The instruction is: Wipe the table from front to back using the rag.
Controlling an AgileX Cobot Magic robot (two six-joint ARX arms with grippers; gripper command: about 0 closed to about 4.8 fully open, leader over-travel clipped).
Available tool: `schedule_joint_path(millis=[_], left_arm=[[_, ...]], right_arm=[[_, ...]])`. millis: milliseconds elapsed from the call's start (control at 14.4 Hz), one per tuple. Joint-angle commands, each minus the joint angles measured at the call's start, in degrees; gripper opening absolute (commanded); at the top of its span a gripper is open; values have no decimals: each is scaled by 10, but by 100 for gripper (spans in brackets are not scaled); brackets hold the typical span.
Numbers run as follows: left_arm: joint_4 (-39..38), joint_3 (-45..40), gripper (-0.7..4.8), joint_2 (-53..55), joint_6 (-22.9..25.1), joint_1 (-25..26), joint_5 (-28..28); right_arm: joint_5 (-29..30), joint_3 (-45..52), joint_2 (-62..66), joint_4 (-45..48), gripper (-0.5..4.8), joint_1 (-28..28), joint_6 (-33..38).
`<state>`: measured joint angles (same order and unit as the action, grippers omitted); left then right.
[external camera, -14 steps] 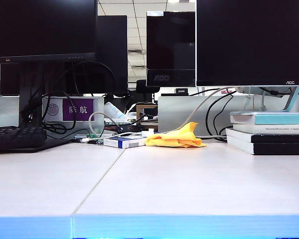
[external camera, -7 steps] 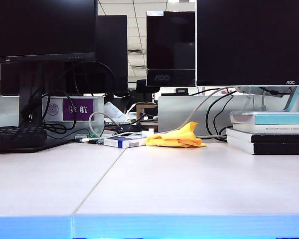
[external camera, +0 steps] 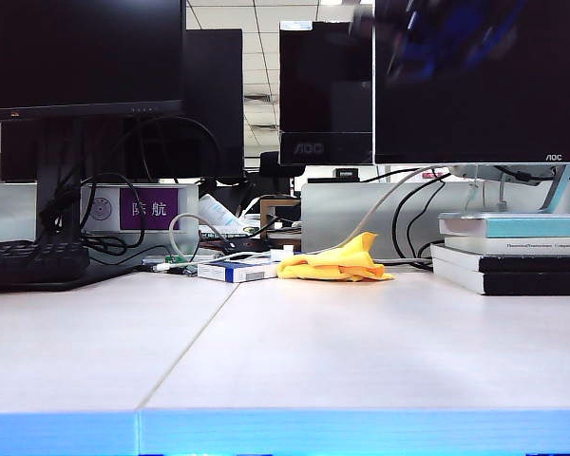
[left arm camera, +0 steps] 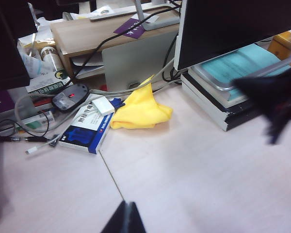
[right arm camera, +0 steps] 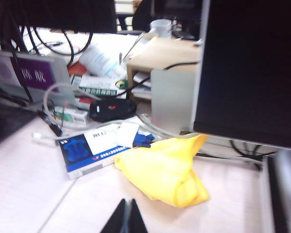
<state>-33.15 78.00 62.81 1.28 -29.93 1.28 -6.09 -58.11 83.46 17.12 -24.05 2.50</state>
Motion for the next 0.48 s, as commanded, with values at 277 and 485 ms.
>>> schedule_joint_path(millis=[277,485], left_arm=[[45,5,-5,0,-2,0,4],[46,5,-5,0,-2,0,5]], right_arm=[[-5,-35,268,243,-1,0,-12],[-4,-89,331,242,146,0,-13]])
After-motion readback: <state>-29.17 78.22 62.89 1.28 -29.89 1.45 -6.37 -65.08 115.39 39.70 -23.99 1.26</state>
